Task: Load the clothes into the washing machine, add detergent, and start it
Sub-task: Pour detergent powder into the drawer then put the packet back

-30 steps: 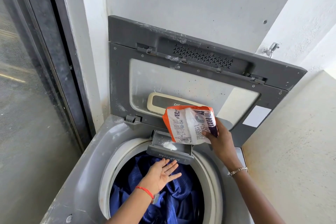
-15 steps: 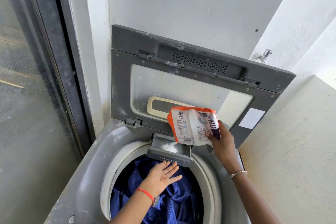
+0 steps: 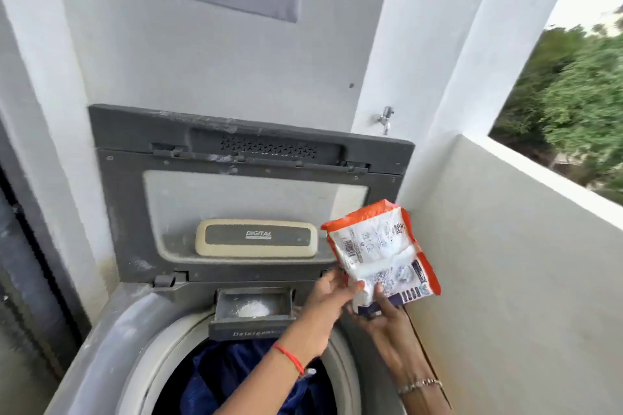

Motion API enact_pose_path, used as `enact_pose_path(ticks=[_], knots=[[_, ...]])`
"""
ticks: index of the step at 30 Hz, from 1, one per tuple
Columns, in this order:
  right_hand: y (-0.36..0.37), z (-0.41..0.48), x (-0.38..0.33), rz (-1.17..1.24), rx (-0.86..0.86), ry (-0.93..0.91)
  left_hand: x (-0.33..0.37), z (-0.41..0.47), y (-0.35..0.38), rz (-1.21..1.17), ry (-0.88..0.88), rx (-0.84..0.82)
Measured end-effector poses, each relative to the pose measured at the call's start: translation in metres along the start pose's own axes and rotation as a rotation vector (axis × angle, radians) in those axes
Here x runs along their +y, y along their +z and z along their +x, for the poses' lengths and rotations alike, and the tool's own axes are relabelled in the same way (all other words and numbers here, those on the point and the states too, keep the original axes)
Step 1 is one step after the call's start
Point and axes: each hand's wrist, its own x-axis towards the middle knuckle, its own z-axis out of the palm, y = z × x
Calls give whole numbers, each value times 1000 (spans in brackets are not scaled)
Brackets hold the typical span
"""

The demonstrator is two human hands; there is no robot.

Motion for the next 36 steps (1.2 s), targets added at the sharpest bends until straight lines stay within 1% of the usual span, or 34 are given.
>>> enact_pose_path(ticks=[3, 5, 7, 9, 11, 14, 16, 20, 23, 25, 27, 29, 32, 34, 36], knots=[[-12, -3, -30, 37, 36, -79, -2, 19, 47, 93, 126, 6], [-23, -7, -56, 26, 49, -127, -6, 30, 77, 150, 158, 9], [-41, -16, -87, -19, 58, -151, -13, 42, 109, 200, 161, -50], [-64, -28, -124, -47, 141, -218, -20, 55, 141, 243, 137, -130], [-94, -40, -168, -54, 244, -349, -26, 70, 177, 297, 124, -218], [-131, -63, -239, -75, 378, -563, -35, 91, 243, 386, 165, -342], [-151, -76, -287, -209, 480, -679, -39, 105, 293, 426, 191, -421], [-183, -92, -380, -609, 701, -879, -47, 135, 404, 464, 278, -553], [-200, -98, -442, -917, 789, -1028, -54, 149, 483, 476, 378, -603], [-207, -102, -479, -1050, 839, -1081, -54, 154, 528, 485, 439, -630], [-214, -104, -512, -1164, 898, -1112, -54, 162, 566, 491, 490, -659], [-223, -104, -539, -1260, 940, -1083, -58, 173, 597, 499, 516, -681], [-241, -99, -564, -1424, 966, -918, -72, 188, 627, 571, 519, -690], [-254, -94, -572, -1466, 983, -797, -86, 196, 640, 633, 532, -667], [-269, -88, -575, -1503, 1025, -714, -100, 204, 648, 696, 530, -644]])
